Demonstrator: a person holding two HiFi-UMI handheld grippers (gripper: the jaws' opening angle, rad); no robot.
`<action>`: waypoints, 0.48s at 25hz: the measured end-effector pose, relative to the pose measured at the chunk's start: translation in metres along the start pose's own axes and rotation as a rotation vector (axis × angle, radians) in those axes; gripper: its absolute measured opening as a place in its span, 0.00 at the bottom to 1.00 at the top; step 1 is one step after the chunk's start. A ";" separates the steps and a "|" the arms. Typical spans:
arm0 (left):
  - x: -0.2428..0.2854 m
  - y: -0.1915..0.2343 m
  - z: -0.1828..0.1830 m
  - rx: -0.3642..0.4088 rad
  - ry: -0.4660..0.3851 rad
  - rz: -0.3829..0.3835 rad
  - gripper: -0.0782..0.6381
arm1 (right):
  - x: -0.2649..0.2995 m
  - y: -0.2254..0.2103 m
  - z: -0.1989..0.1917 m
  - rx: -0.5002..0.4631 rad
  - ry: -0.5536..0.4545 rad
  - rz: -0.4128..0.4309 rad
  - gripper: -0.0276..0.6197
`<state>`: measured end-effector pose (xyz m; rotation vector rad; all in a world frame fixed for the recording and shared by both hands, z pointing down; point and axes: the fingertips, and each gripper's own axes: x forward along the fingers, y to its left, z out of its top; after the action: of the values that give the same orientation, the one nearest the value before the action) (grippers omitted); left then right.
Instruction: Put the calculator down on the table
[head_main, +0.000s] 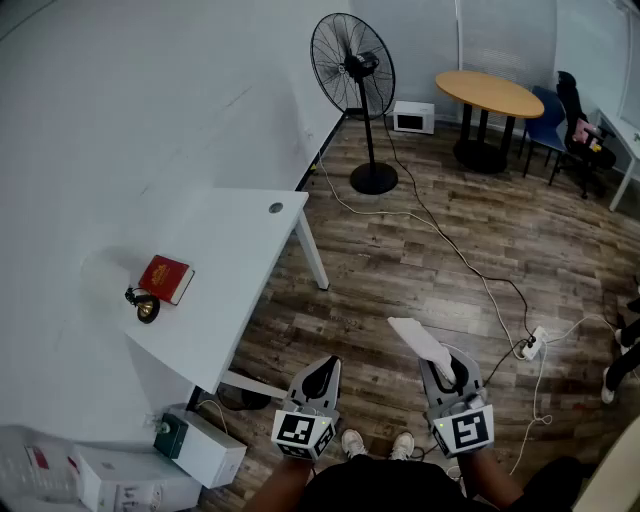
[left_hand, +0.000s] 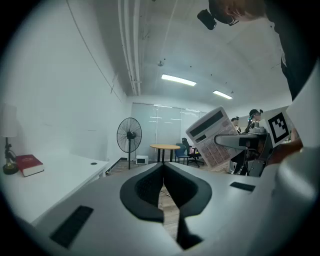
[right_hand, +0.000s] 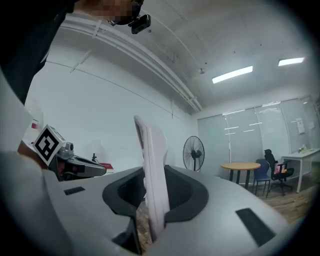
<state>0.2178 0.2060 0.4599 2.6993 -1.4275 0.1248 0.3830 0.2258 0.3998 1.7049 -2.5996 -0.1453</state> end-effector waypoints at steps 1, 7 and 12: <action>0.000 0.002 0.000 0.002 -0.001 -0.003 0.14 | 0.002 0.001 0.001 0.002 -0.004 -0.004 0.22; -0.005 0.013 -0.002 -0.007 0.003 -0.006 0.14 | 0.010 0.008 0.006 -0.006 -0.017 -0.012 0.22; -0.008 0.024 -0.003 -0.013 0.006 -0.012 0.14 | 0.017 0.010 0.001 0.043 0.005 -0.037 0.22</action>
<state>0.1931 0.1998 0.4627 2.6947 -1.4054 0.1224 0.3669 0.2147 0.3995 1.7654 -2.5872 -0.0862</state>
